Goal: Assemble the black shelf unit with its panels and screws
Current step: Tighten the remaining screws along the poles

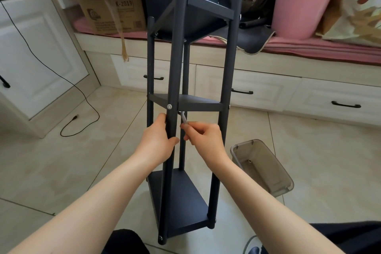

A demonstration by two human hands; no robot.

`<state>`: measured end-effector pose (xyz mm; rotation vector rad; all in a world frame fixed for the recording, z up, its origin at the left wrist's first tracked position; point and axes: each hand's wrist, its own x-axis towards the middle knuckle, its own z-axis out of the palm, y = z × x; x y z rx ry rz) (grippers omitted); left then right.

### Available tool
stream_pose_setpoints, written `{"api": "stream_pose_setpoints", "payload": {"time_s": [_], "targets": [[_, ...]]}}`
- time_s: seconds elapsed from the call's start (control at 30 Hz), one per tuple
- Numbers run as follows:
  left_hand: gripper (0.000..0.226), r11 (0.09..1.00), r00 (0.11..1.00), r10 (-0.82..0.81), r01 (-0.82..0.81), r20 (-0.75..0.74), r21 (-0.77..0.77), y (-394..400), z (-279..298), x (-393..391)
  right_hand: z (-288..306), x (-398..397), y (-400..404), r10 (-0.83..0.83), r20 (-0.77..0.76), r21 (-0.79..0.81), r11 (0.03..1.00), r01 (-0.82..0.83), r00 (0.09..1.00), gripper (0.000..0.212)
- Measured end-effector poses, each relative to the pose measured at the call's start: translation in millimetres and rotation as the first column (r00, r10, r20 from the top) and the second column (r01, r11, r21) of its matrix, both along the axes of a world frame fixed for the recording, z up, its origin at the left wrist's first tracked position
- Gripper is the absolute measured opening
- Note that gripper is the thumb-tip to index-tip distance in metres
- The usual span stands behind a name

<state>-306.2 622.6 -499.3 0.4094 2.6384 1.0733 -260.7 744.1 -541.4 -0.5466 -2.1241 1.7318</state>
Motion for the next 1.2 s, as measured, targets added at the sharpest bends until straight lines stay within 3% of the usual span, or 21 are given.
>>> {"api": "stream_pose_setpoints", "payload": {"time_s": [0.6, 0.9, 1.2], "targets": [[0.059, 0.998, 0.999, 0.024, -0.022, 0.023, -0.059, -7, 8, -1, -13, -14, -8, -0.063, -0.097, -0.040, 0.997, 0.059, 0.993, 0.018], [0.056, 0.999, 0.997, 0.038, -0.037, 0.065, -0.022, -12, 11, -2, -10, -28, -10, -0.009, -0.184, 0.299, 0.952, 0.064, 0.983, 0.019], [0.042, 0.994, 0.990, 0.090, -0.097, 0.109, 0.058, -18, 7, -10, -24, -49, -16, -0.047, -0.352, 0.389, 0.901, 0.191, 0.935, 0.015]]}}
